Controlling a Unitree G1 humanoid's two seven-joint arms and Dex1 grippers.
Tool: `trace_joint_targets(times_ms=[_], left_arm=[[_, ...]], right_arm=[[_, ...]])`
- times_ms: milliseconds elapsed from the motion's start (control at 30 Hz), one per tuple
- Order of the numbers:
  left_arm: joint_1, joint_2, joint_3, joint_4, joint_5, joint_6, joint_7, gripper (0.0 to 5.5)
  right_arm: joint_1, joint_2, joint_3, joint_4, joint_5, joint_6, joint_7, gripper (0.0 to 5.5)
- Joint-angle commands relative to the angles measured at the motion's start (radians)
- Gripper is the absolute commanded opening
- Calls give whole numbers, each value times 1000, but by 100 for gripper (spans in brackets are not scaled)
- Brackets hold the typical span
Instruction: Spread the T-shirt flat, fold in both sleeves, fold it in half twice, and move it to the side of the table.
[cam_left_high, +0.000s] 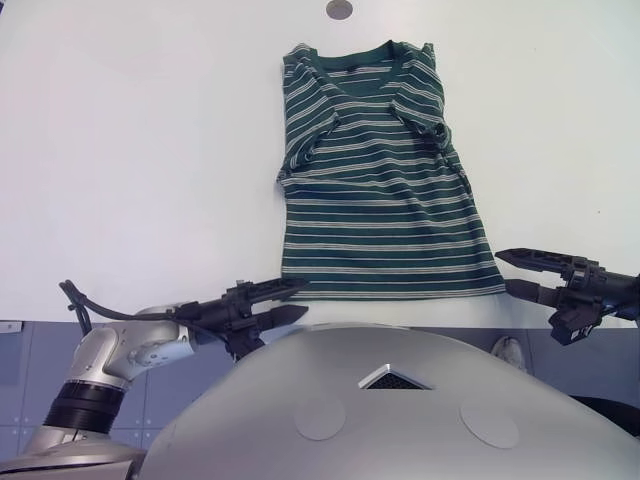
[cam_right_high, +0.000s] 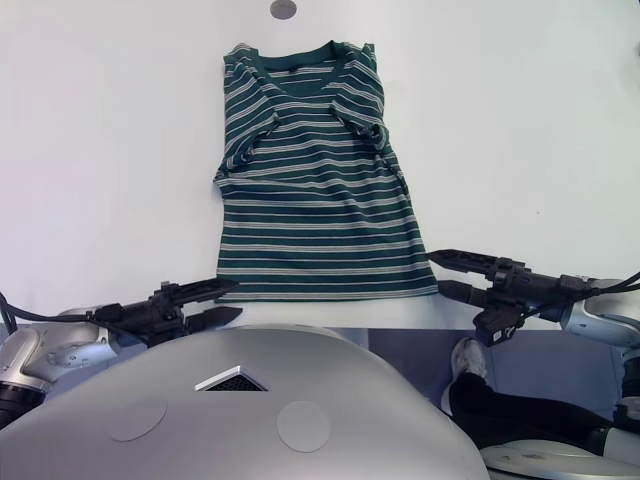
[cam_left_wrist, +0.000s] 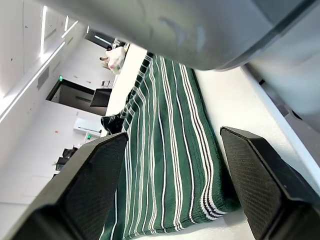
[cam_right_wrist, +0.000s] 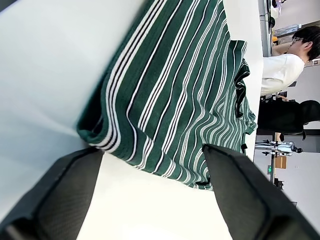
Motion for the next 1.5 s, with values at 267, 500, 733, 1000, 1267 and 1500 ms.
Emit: trace_joint_targets(times_ms=[267, 500, 733, 1000, 1267, 1500], left_arm=[[-95, 220, -12, 201, 110, 112, -56, 343], [-28, 217, -108, 111, 94, 96, -91, 343], [1, 208, -170, 87, 163, 177, -62, 343], [-78, 183, -211, 143, 227, 250, 44, 343], [-20, 209, -198, -5, 134, 318, -14, 243], [-3, 224, -193, 30, 135, 330, 7, 155]], right_arm=[[55, -7, 41, -50, -76, 48, -37, 368], [53, -21, 62, -66, -77, 72, -67, 368], [62, -24, 72, -76, -68, 95, -93, 368], [57, -31, 83, -75, -73, 105, -112, 368], [67, -40, 109, -82, -68, 126, -121, 232], [73, -56, 133, -88, -58, 145, -142, 95]])
